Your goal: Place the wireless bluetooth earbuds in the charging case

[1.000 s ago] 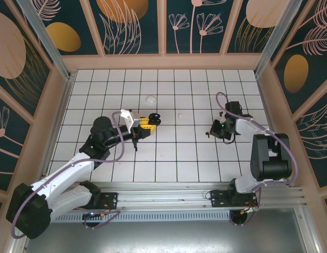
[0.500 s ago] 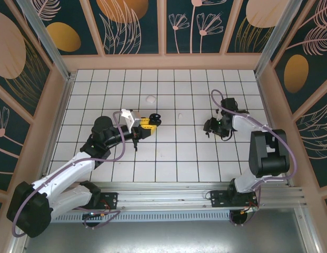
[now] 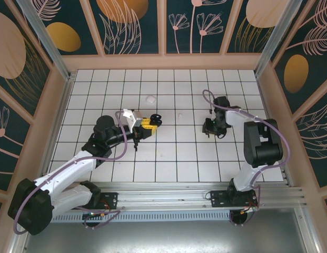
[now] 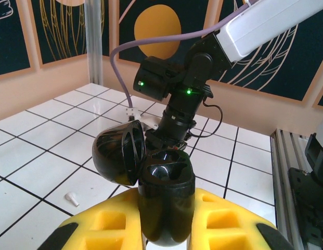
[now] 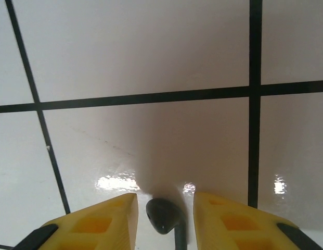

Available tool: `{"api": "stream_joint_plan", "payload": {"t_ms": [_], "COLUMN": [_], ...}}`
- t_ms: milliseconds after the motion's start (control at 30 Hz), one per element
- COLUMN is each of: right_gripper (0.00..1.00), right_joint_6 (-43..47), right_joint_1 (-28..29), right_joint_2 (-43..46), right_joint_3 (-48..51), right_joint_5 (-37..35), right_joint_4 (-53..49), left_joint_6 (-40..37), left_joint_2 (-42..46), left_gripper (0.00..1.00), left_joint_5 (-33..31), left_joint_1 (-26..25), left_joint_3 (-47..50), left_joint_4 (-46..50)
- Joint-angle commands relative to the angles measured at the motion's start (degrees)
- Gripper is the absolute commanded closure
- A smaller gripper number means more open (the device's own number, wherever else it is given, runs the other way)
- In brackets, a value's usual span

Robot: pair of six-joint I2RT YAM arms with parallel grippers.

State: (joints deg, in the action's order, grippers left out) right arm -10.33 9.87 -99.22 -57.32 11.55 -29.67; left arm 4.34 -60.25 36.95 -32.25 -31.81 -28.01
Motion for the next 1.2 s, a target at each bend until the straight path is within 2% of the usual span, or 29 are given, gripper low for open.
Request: {"api": "stream_joint_plan", "payload": {"t_ms": [0,333,733,833,1167], "right_gripper": [0.68,0.76,0.73,0.69,0.69], "right_joint_6": [1.16,0.97,0.12,-0.11,-0.42], "right_joint_1": [0.89,2.33,3.71,4.06,4.79], "right_joint_2": [-1.31,-3.1,-3.33,-3.25,-2.8], "right_joint_3": [-1.31,-2.01,-1.92,-1.87,-1.48], "right_joint_5": [-2.01,-3.72,-5.63,-6.01,-7.46], "right_joint_4": [-2.54,-3.35,-5.01,-5.25,-6.33], "left_joint_6": [0.01,-0.29,-0.41,-0.47,-0.3], "left_joint_2": [-0.39,-1.0,-1.62,-1.45,-1.19], "left_gripper": [1.0,1.0,1.0,1.0,1.0], "left_joint_5": [0.43,0.15,0.15,0.03,-0.06], "left_joint_1": [-0.24,-0.27,-0.26,-0.19,-0.24], "left_joint_3": [-1.26,-1.16,-1.51,-1.41,-1.37], "left_joint_4": [-0.64,-0.59,-0.47,-0.29,-0.2]}}
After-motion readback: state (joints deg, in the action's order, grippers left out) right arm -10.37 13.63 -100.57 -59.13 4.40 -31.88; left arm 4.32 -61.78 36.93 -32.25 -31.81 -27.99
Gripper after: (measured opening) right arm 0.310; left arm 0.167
